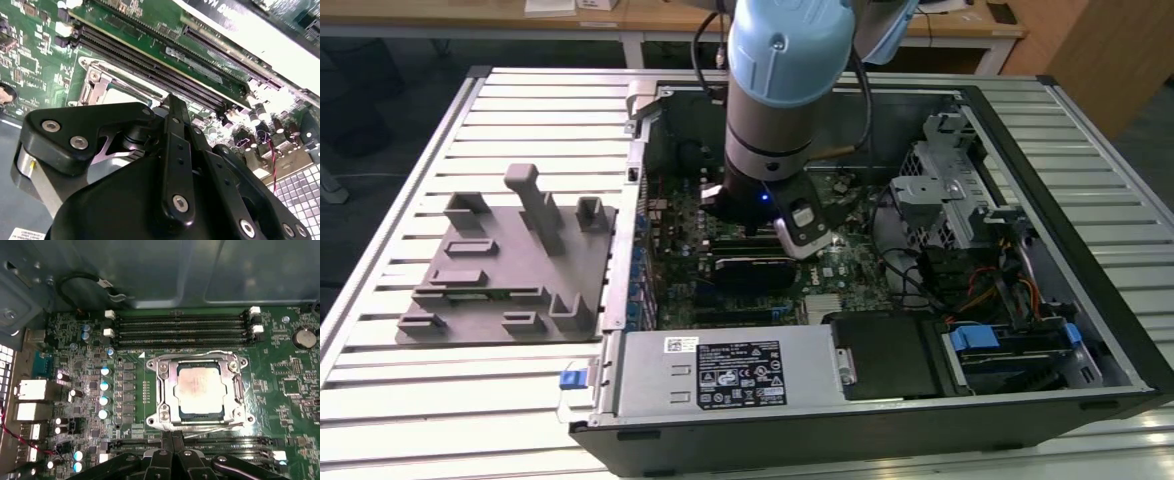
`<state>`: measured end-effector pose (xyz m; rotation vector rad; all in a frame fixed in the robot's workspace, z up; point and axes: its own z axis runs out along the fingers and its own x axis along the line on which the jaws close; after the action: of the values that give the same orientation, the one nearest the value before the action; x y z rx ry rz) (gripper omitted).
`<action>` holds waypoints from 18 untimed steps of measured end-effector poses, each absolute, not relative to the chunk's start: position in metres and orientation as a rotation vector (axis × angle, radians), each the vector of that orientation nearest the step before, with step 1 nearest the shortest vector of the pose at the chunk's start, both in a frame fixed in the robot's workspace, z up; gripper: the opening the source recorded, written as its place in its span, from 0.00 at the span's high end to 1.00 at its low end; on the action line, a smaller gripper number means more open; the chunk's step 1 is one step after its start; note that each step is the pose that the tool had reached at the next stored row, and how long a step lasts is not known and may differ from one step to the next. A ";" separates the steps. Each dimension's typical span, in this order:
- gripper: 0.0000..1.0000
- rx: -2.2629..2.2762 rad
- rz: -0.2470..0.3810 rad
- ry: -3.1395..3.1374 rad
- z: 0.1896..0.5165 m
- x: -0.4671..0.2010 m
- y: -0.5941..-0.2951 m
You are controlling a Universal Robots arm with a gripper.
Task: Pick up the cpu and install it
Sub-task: 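Install the second cpu locking lever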
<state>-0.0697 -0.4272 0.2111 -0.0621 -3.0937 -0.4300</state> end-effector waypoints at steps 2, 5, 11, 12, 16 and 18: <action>0.89 -0.058 -0.438 -3.092 0.210 -0.070 -0.428; 0.89 -0.055 -0.441 -3.091 0.207 -0.071 -0.429; 0.89 -0.052 -0.450 -3.090 0.203 -0.075 -0.429; 0.89 -0.051 -0.453 -3.089 0.203 -0.076 -0.430; 0.89 -0.048 -0.480 -3.085 0.200 -0.077 -0.430; 0.89 -0.047 -0.492 -3.082 0.199 -0.078 -0.430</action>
<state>-0.0779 -0.4296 0.1988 -0.0472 -3.0825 -0.4920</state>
